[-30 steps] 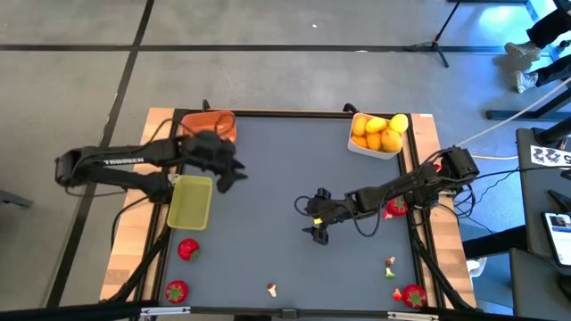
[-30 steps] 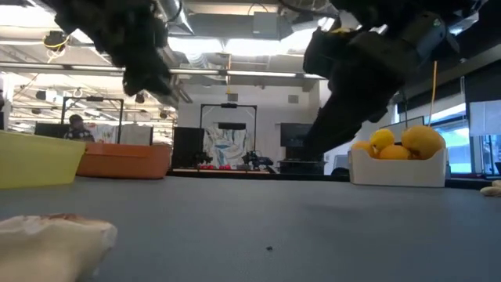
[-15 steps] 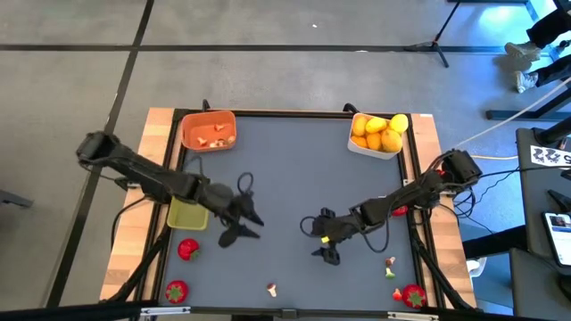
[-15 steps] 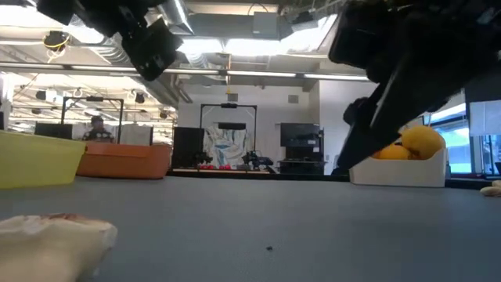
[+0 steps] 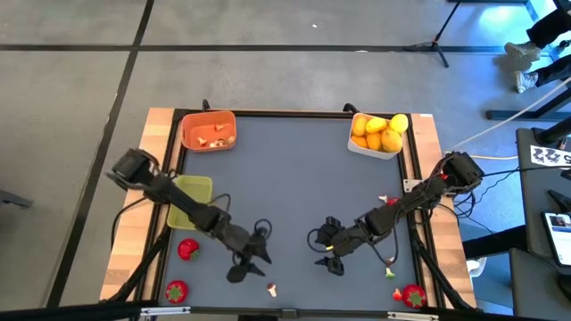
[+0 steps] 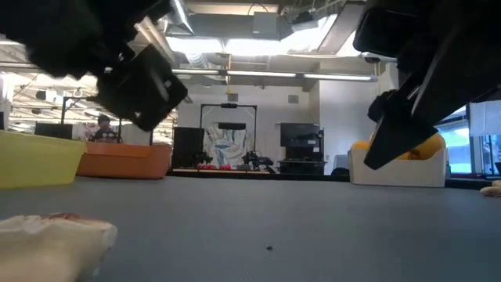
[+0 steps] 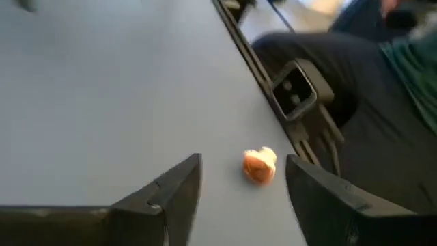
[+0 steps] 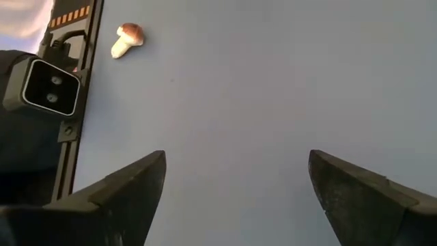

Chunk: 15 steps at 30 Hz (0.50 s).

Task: Sort produce into baskets
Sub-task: Put the brown mushroom into the orange bin

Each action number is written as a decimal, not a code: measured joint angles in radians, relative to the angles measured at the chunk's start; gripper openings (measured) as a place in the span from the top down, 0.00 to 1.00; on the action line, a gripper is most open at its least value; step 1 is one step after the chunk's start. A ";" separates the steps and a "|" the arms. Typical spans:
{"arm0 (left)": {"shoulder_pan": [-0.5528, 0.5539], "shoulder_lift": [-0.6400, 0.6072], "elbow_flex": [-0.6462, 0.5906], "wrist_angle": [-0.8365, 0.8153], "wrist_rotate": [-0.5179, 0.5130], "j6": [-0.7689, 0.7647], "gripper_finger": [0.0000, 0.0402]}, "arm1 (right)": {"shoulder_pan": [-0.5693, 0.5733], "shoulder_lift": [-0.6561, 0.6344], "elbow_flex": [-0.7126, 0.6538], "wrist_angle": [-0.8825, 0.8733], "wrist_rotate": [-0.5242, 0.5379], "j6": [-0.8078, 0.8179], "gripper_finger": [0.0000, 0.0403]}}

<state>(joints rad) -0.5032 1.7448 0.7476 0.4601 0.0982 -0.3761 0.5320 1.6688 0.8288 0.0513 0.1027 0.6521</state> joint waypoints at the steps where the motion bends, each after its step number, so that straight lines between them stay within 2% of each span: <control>1: -0.007 0.019 0.009 0.000 0.000 0.015 0.49 | 0.000 0.000 0.000 0.000 0.000 0.004 0.11; 10: -0.049 0.154 0.123 0.001 0.001 0.179 0.49 | -0.002 0.000 0.000 -0.001 0.002 0.010 0.11; 15: -0.049 0.228 0.161 -0.007 0.013 0.222 0.49 | -0.001 0.000 0.000 -0.002 0.002 0.022 0.11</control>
<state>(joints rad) -0.5519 1.9732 0.9083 0.4529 0.1109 -0.1543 0.5308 1.6688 0.8288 0.0494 0.1051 0.6739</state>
